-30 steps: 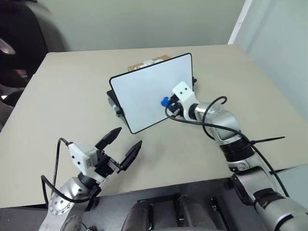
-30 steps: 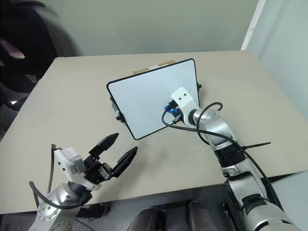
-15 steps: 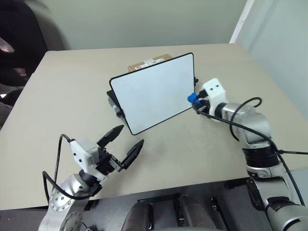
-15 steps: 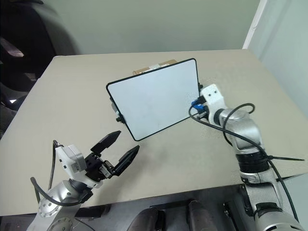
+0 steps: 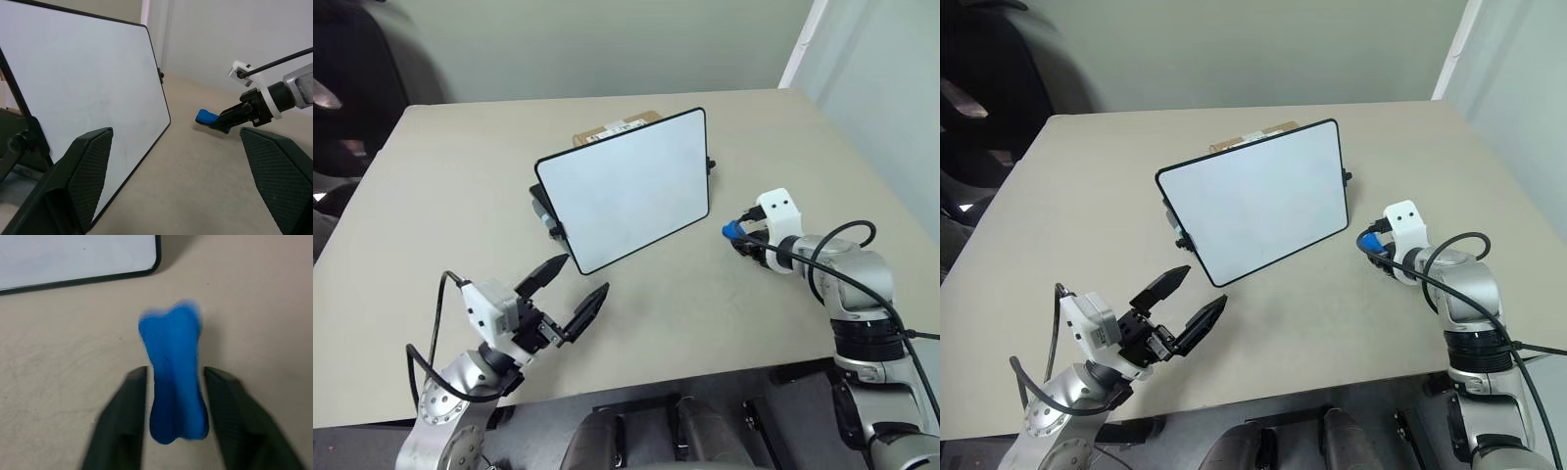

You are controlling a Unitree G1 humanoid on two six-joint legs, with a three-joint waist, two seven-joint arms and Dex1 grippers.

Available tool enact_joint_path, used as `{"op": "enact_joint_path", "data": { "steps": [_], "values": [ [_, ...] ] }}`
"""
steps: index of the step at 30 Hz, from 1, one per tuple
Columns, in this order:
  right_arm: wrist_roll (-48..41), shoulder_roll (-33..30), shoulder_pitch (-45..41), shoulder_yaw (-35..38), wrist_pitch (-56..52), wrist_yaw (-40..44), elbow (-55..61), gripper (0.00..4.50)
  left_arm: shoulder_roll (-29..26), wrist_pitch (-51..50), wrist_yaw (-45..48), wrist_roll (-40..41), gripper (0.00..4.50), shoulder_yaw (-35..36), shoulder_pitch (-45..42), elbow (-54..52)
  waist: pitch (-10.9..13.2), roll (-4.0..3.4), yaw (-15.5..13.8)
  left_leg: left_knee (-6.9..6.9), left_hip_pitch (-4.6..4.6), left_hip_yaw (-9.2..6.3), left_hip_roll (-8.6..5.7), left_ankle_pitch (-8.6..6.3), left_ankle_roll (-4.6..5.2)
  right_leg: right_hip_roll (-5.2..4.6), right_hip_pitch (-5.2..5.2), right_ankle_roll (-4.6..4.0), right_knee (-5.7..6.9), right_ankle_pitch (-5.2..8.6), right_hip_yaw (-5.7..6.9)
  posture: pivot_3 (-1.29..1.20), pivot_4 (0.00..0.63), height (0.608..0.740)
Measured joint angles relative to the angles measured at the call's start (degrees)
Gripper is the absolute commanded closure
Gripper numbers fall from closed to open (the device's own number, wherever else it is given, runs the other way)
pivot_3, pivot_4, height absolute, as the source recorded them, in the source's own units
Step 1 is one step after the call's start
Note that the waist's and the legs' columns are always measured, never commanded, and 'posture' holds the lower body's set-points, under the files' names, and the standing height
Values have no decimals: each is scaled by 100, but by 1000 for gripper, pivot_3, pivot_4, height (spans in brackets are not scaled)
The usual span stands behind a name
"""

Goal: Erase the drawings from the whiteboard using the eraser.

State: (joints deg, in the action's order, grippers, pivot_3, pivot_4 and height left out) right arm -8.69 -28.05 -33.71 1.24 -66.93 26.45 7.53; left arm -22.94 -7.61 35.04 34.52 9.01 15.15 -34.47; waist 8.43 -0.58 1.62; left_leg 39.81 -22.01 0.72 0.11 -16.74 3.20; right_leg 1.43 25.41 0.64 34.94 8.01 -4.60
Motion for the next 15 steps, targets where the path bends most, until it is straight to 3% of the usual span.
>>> {"op": "enact_joint_path", "data": {
  "steps": [3,11,15],
  "values": [
    [-18,-212,317,11,399,58,106,555,-17,2,34,2,0,7,-69,52,0,-1,-35,2,5,-1,0,-5,9,0,0,7,-2,5,0,0,150,740],
    [-739,-347,1824,728,2169,831,1689,555,-62,8,208,-6,0,-49,-300,207,1,-3,-44,15,5,-1,-3,-13,0,0,-21,12,-6,20,-1,0,150,740],
    [-1184,-164,2228,793,2481,1056,1996,555,-61,9,218,-15,0,-55,-372,220,1,-2,-26,19,10,-1,-3,-21,11,0,-29,36,-8,34,-2,0,150,740]
  ]
}}
